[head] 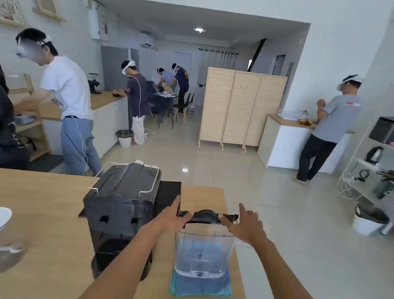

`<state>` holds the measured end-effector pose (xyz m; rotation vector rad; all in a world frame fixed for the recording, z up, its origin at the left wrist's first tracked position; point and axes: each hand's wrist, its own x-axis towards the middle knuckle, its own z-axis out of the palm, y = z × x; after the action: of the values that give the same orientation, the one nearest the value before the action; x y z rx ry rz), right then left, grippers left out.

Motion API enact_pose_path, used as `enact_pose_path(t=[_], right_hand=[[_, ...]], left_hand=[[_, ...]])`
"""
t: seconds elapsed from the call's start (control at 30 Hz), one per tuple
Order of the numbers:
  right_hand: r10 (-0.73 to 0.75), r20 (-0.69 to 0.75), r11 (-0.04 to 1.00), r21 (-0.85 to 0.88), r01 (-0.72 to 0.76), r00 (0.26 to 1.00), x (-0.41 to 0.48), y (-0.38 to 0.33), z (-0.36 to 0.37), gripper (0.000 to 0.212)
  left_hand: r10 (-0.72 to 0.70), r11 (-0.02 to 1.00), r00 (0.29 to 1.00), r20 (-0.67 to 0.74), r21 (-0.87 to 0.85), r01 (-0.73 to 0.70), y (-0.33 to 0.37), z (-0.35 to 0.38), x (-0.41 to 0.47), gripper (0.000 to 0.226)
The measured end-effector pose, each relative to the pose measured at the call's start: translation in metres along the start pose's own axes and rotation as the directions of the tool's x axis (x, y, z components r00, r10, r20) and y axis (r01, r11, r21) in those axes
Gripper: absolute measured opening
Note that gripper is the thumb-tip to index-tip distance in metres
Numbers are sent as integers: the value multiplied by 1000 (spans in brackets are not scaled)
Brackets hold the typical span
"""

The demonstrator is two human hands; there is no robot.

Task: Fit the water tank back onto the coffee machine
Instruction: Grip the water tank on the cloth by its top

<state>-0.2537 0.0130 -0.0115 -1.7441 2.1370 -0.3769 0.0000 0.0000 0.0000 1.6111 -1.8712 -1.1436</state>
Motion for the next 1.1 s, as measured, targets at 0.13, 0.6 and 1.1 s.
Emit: enact_pose_path(t=[0.13,0.6,1.1], right_hand=[[44,14,992,117,-45,999,0,10,10,117],[-134,-3,828,549,114,991,0,20,23,67],[-173,-18,775,615,147,985,-6,16,16,89]], left_hand=[[-189,976,981,30,-105,191,-13,11,7,107],[-92,940,990,-106,-338,51,-27,23,4,85],[76,906,887,-455,-340,-252,-20,29,10,68]])
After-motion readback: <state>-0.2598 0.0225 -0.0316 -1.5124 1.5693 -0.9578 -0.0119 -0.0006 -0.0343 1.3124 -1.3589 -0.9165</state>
